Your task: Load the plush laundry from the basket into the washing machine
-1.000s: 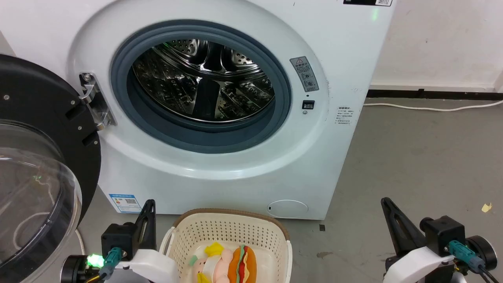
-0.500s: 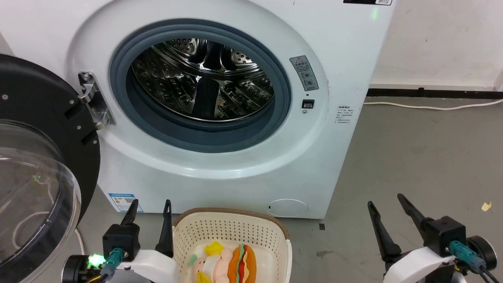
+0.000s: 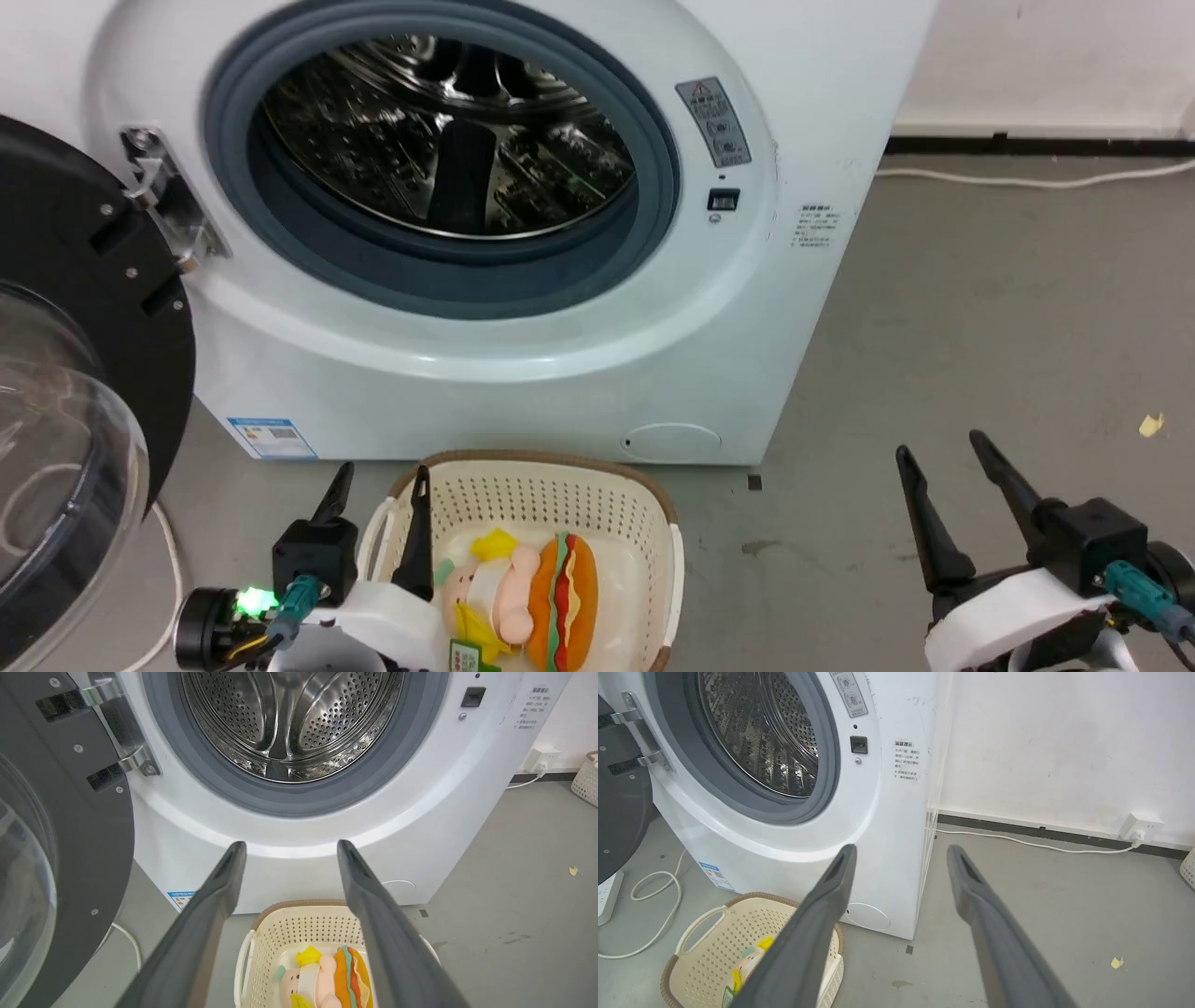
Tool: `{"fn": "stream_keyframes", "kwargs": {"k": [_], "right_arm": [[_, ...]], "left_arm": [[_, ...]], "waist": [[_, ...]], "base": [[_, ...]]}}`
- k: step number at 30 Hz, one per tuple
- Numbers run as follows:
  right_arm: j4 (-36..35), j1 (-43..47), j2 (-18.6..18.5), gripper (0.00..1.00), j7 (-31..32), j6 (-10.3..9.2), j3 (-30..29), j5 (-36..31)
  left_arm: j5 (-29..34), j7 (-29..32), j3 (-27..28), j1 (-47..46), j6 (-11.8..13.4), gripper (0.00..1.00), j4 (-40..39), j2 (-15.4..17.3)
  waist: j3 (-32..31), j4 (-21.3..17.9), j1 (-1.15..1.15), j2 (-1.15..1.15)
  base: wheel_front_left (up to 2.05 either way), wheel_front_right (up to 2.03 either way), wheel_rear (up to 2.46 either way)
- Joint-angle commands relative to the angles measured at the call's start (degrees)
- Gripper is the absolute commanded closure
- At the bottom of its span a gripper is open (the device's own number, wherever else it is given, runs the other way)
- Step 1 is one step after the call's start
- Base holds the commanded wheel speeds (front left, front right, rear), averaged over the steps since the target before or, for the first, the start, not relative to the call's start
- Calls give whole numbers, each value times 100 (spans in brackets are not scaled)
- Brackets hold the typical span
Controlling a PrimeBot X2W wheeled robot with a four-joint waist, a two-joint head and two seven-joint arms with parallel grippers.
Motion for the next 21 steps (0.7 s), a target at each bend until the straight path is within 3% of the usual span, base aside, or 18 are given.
{"fn": "stream_keyframes", "kwargs": {"k": [1, 21], "right_arm": [[-52, -108, 0, 0, -53, -2, -22, 62], [-313, -487, 1, 0, -304, -3, -50, 437]], "left_arm": [[-33, -40, -26, -118, -24, 0, 75, 18], [-100, -12, -318, -1261, -257, 0, 1662, 315]], "waist": [[93, -41, 0, 0], [1231, -459, 0, 0]], "base": [[0, 0, 0], [0, 0, 0]]}}
